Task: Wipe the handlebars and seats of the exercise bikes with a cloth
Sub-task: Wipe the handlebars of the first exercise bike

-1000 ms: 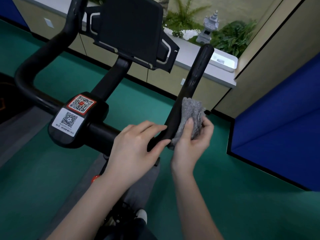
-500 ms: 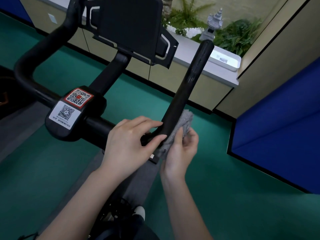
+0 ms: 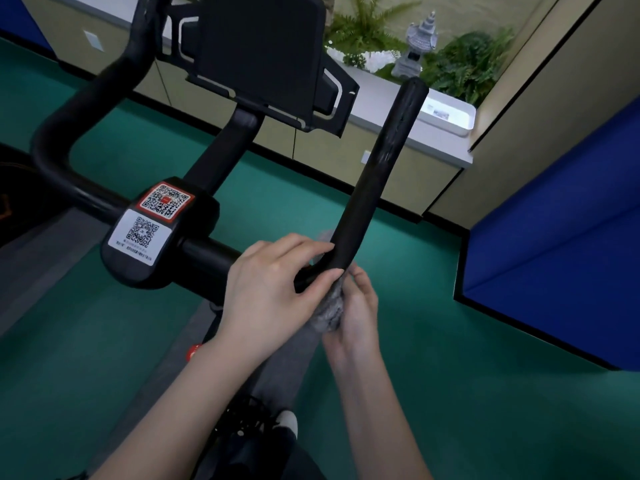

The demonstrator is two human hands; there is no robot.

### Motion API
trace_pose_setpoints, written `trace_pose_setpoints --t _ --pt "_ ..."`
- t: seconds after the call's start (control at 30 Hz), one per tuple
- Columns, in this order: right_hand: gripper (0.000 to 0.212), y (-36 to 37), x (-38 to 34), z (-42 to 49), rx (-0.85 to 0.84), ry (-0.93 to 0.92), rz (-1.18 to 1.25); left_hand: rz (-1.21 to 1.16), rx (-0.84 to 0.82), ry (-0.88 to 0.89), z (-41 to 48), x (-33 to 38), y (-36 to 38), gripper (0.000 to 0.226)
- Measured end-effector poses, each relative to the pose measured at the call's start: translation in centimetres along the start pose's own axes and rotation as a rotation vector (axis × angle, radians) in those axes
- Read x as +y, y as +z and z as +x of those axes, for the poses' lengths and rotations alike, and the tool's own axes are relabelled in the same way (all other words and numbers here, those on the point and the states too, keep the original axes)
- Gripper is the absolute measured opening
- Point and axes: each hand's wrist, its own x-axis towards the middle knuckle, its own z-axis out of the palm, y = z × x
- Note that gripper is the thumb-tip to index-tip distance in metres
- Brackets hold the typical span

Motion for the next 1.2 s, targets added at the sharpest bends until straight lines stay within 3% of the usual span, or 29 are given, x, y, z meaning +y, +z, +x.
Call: trace_pose_setpoints --t 0.27,0.4,0.57,0.73,0.9,1.2 --pt "0.014 1.1 -0.4 0.5 -0.024 0.023 0.048 0.022 -0.023 0.025 0.1 0.0 -0.3 0.029" --pt "0.023 0.2 0.2 -0.6 -0.022 -0.016 0.040 0.015 -0.044 0.041 0.3 0.0 -0.5 0.033" --pt "0.013 0.3 -0.2 0.0 0.107 -0.160 0.047 -0.008 -0.072 0.040 0.4 0.0 -0.6 0.036" --pt "0.019 -0.2 1.0 -0.4 0.196 -0.343 -0.069 -0.028 -0.099 0.027 0.7 0.2 -0.9 0.041" --pt "0.016 1.2 -1.5 2.1 0.290 -0.602 -0.262 -0.050 -0.024 0.020 1.6 0.8 -0.7 0.036" --pt "0.022 0.9 -3.5 2.1 0.219 -0.966 -0.627 0.008 -0.084 -0.154 2.8 1.7 0.6 0.034"
